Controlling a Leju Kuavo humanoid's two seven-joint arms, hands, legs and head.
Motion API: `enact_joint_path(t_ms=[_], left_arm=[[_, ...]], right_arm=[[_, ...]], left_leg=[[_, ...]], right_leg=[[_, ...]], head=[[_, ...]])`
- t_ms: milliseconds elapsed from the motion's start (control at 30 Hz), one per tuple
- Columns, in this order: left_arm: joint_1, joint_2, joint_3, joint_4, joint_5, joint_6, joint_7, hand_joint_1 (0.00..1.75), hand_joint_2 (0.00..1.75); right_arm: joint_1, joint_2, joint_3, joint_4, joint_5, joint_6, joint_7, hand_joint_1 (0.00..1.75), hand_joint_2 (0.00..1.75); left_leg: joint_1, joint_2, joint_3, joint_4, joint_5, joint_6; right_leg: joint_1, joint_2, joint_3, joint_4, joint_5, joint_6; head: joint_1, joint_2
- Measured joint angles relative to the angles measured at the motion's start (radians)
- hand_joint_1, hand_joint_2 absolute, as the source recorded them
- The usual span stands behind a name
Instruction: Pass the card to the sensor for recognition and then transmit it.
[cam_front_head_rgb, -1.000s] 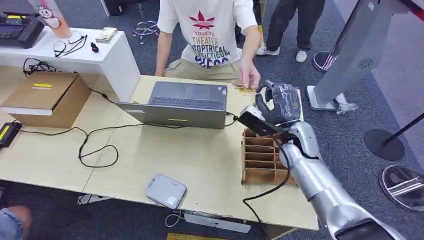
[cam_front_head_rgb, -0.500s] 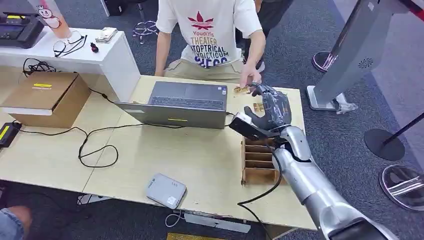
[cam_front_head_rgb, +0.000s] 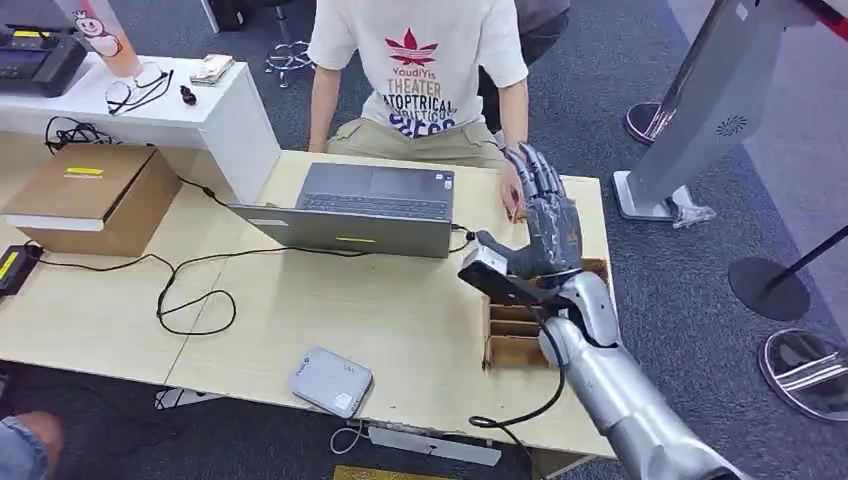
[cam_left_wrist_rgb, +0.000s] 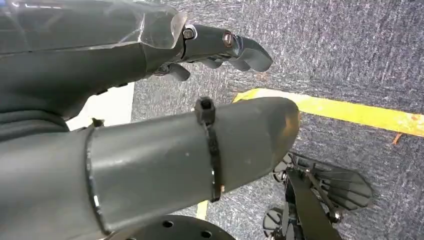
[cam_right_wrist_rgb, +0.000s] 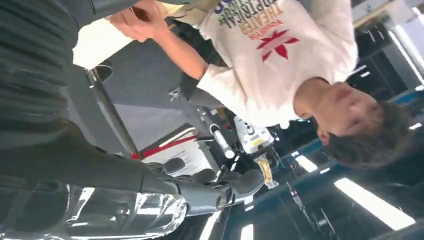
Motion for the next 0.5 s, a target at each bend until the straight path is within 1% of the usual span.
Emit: enact_joint_path(t_ms=[167, 300, 500], left_arm=[[0.001, -0.004, 0.000, 0.000, 0.011, 0.008, 0.002, 0.00, 0.00], [0.003, -0.006, 0.000, 0.000, 0.024, 0.015, 0.004, 0.00, 0.00], [0.009, -0.008, 0.010, 0.000, 0.053, 0.016, 0.004, 0.00, 0.00]], right_arm=[[0.104, -0.018, -0.014, -0.153, -0.084, -0.045, -0.047, 0.00, 1.75], [0.193, -0.029, -0.033, -0.266, -0.162, -0.048, -0.081, 0.00, 1.75], [0.325, -0.036, -0.040, -0.390, -0.198, -0.045, -0.104, 0.00, 1.75]], left_leg=[[0.000, 0.000, 0.000, 0.000, 0.000, 0.000], [0.000, 0.000, -0.001, 0.000, 0.000, 0.000], [0.000, 0.000, -0.001, 0.000, 0.000, 0.000]], right_leg=[[0.000, 0.000, 0.000, 0.000, 0.000, 0.000], [0.000, 0.000, 0.000, -0.001, 0.000, 0.000], [0.000, -0.001, 0.000, -0.001, 0.000, 0.000]], head=[[0.000, 0.000], [0.000, 0.000], [0.000, 0.000]])
